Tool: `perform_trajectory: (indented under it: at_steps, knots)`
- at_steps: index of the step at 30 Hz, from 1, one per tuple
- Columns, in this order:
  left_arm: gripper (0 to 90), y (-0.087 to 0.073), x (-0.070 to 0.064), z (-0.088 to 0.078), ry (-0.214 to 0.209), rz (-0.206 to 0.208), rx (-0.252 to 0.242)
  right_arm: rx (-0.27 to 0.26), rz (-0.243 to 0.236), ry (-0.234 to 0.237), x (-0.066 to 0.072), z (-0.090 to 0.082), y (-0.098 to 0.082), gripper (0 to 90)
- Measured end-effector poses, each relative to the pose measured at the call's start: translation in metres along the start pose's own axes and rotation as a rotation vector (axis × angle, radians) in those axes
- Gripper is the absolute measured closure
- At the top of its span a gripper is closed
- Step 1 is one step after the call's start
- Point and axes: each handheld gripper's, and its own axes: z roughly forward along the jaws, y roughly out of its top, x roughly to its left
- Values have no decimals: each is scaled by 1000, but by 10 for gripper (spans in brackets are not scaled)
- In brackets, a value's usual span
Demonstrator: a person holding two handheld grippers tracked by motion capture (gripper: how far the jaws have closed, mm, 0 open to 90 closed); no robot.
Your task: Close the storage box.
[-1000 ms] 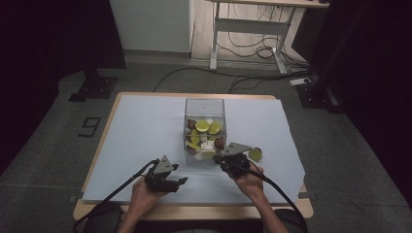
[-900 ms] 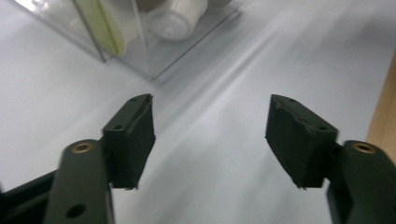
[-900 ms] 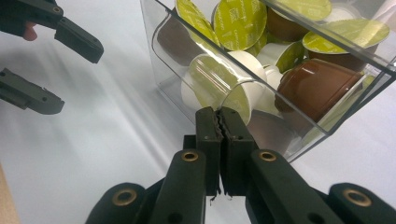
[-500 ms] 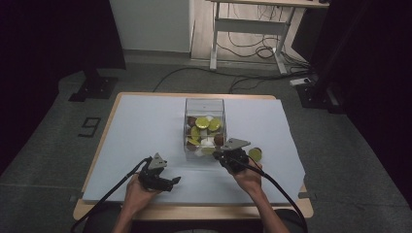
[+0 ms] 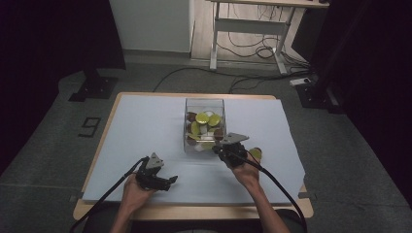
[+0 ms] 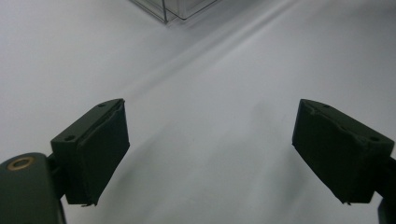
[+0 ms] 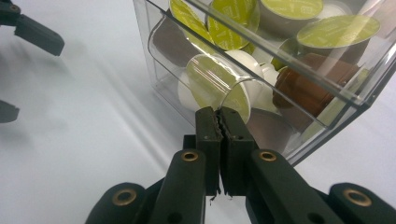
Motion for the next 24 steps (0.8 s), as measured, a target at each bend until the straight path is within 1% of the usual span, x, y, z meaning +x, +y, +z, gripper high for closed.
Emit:
perform_trajectory:
  at_steps: [6,10,14,20,24]
  knots:
    - [102,-1,1,1,0,-6,3,-2,10,-15,-4,5,3,864]
    - [47,-2,3,3,16,-11,20,-4,18,-20,-8,9,5,864]
    - [0,-3,4,6,37,-9,52,-8,30,-27,-11,13,7,864]
    - [0,-4,4,7,47,1,64,-14,38,-39,-14,17,9,863]
    - [0,-5,4,7,63,7,72,-18,46,-48,-16,19,10,863]
